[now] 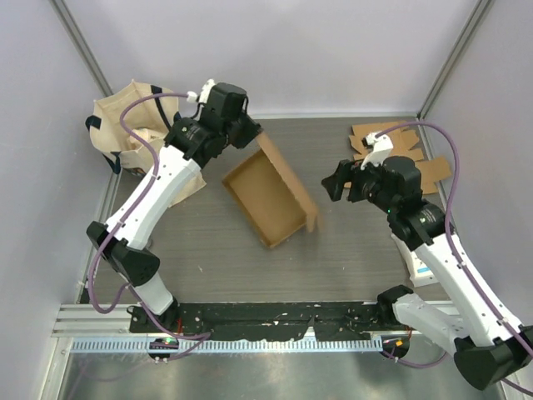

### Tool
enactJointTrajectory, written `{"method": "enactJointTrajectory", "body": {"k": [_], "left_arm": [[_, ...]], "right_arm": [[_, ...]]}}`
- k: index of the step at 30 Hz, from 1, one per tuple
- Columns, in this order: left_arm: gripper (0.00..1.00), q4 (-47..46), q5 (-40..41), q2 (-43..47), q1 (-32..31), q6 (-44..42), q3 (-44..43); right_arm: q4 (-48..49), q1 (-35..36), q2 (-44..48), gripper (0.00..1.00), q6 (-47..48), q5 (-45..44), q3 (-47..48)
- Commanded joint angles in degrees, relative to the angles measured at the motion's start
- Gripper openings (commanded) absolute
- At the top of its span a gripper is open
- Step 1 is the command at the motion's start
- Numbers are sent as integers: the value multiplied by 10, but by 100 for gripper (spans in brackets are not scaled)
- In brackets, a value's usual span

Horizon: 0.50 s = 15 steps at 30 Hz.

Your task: Fold the paper box

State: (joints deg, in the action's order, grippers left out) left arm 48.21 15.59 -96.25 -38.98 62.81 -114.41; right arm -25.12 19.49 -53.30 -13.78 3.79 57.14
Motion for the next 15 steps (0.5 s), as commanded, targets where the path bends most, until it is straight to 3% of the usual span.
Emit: {"method": "enactJointTrajectory", "body": {"k": [1, 4, 6, 10, 12, 15], "left_arm": [[0, 72, 8, 19, 38, 214, 45], [0, 64, -10, 32, 58, 280, 89], [0, 75, -8, 30, 62, 302, 91], [0, 109, 17, 26, 64, 333, 81], [0, 128, 28, 30, 64, 359, 81], [0, 117, 29, 47, 64, 378, 103]], "right_arm": [[77, 85, 36, 81, 80, 110, 50], [18, 178, -3, 83, 132, 47, 99], [0, 256, -13, 84, 159, -61, 110], [-11, 339, -39, 85, 211, -156, 153], [-32, 354, -85, 83, 232, -182, 179], [-38, 369, -153, 78, 257, -294, 219]]}}
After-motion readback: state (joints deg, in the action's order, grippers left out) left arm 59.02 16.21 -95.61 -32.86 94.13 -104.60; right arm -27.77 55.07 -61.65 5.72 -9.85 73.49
